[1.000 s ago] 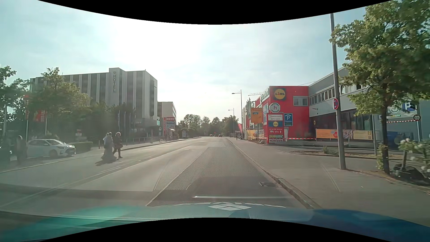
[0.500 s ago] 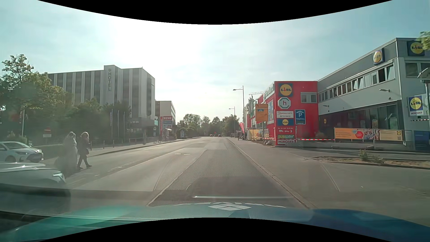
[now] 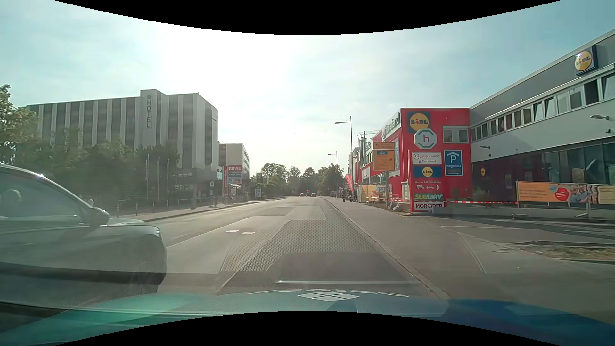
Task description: Follow the waypoints while adhering to traffic rules and regulations
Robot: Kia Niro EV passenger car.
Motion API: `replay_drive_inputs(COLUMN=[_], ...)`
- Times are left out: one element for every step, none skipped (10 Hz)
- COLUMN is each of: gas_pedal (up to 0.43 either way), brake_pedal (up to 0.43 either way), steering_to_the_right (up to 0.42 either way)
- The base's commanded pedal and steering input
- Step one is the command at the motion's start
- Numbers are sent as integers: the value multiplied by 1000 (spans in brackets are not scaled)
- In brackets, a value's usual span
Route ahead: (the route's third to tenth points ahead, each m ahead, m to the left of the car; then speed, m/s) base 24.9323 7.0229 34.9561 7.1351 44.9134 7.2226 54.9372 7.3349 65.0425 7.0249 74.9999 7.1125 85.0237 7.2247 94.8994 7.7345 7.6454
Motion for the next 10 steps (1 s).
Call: replay_drive_inputs(gas_pedal=[177, 177, 177, 177, 177, 177, 177, 177, 177, 177], brake_pedal=[0, 0, 0, 0, 0, 0, 0, 0, 0, 0], steering_to_the_right=[-5, -5, -4, -2, -2, -1, -1, -1, -1, 0])
